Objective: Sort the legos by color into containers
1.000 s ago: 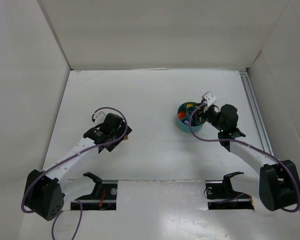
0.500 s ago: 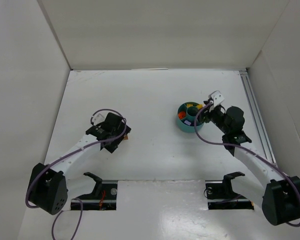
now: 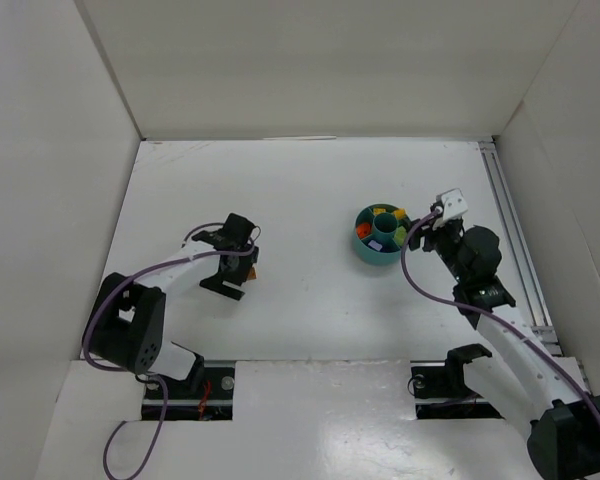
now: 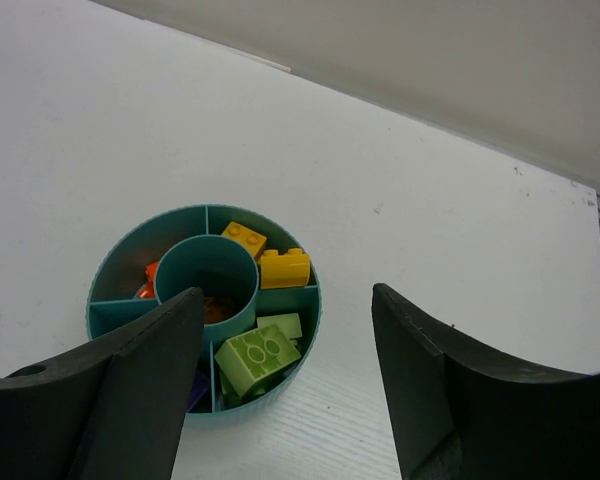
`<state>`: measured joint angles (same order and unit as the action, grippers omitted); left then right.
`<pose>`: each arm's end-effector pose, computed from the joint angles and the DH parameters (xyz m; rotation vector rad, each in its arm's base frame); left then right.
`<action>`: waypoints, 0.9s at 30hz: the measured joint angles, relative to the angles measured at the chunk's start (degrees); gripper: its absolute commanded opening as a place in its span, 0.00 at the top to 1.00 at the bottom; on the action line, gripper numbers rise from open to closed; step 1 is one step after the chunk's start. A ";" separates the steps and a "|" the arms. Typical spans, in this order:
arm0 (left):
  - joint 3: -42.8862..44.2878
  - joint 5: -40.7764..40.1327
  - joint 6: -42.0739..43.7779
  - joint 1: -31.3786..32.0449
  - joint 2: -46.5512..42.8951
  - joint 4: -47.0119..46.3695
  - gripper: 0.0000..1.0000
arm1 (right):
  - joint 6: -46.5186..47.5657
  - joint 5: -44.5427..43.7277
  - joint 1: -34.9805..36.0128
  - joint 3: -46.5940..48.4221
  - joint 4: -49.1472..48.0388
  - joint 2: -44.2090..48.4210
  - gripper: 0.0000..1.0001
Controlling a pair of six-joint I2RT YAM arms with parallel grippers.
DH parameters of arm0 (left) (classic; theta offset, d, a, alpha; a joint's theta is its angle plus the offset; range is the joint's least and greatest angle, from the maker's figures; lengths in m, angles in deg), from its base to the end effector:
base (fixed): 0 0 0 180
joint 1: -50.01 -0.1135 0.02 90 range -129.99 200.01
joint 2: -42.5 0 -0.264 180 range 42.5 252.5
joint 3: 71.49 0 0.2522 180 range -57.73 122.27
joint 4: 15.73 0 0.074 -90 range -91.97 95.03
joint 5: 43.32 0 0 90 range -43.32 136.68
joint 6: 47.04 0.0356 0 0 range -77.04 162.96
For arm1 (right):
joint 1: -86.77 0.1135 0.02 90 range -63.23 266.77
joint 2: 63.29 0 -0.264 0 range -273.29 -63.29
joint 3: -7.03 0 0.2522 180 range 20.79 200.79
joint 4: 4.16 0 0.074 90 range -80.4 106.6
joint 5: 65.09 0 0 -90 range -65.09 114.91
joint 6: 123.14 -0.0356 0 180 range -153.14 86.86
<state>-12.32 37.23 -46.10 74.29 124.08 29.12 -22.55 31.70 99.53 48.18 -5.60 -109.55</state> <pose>0.2364 -0.1002 0.1779 -1.5215 2.3126 -0.3393 0.1920 0.0478 0.2748 -0.4195 1.5812 0.1259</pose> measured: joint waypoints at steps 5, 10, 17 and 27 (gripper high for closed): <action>0.61 -0.11 -7.39 -0.13 0.59 2.21 0.24 | 0.09 -0.61 0.00 -0.20 0.92 -1.09 0.27; 1.88 -0.26 -12.17 -1.22 1.51 5.01 0.26 | 0.00 -0.72 0.00 -0.26 1.38 -2.60 0.27; 6.54 0.63 -13.46 -4.92 8.55 6.25 0.30 | -0.13 -0.46 0.00 -0.26 1.70 -3.48 0.27; 7.45 3.52 -13.49 -6.51 10.05 6.86 0.42 | -0.33 -0.57 0.00 -0.55 1.60 -3.19 0.27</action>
<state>-4.87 40.75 -59.59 67.77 134.13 35.99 -22.88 31.13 99.53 47.64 -4.00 -112.74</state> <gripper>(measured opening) 0.607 0.726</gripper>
